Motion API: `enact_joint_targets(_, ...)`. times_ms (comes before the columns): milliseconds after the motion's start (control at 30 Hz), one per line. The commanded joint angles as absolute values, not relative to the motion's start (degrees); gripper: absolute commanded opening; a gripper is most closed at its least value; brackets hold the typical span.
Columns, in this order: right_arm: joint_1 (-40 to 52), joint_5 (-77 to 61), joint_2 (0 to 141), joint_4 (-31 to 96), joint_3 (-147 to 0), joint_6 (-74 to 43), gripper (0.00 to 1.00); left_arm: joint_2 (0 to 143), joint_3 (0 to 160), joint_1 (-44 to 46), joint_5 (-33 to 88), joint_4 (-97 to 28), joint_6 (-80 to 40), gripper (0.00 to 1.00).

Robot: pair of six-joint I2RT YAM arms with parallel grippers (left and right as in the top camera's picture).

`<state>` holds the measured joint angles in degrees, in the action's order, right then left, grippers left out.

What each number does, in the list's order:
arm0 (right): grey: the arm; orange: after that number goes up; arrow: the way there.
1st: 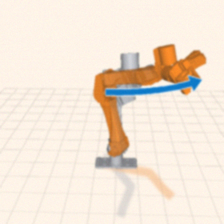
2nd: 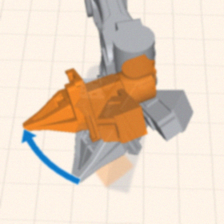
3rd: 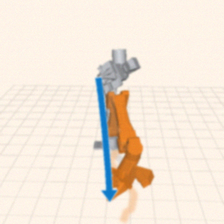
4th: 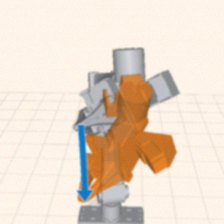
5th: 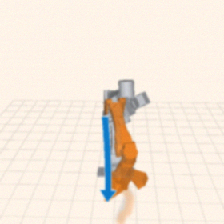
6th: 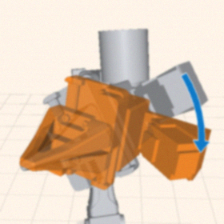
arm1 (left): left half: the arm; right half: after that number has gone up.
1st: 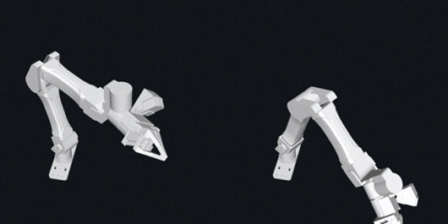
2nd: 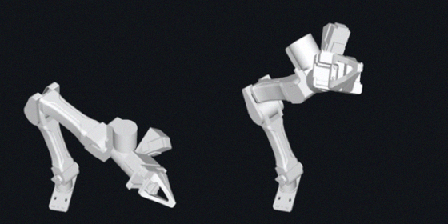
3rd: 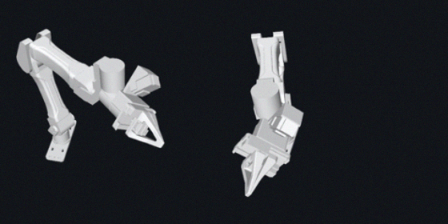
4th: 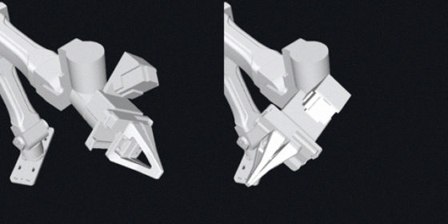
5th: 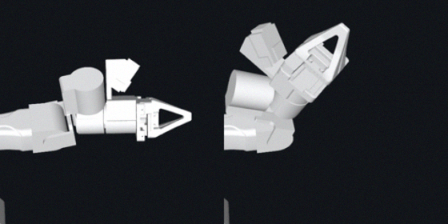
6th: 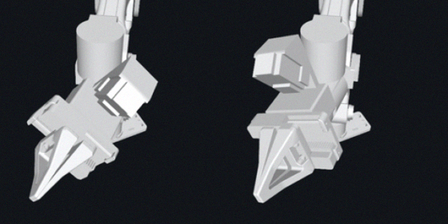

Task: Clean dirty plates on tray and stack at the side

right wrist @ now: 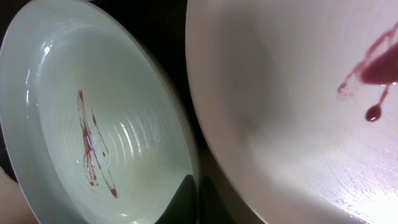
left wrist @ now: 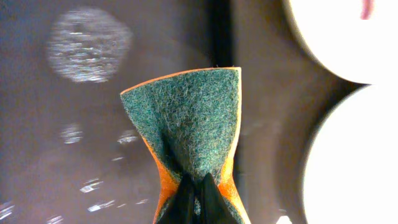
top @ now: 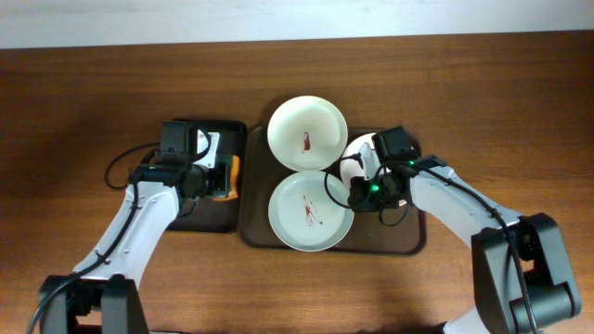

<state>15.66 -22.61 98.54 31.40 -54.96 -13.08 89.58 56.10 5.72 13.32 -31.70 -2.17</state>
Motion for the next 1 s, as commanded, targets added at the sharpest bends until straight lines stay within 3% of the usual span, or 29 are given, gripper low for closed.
enact_joint_targets(0, 16.12, -23.35, 98.89, 31.2, -55.79, -12.95, 0.04, 89.01, 57.1, 6.9, 35.0, -27.83, -2.37, 0.0)
enact_joint_targets(500, 16.12, -23.35, 98.89, 31.24, -55.79, -12.95, 0.04, 92.88, 57.06, 24.8, 29.74, -22.94, -36.03, 0.0)
enact_joint_targets(967, 16.12, -23.35, 98.89, 31.24, -55.79, -12.95, 0.04, 101.6, 57.06, 31.88, 30.59, -17.8, -38.24, 0.0)
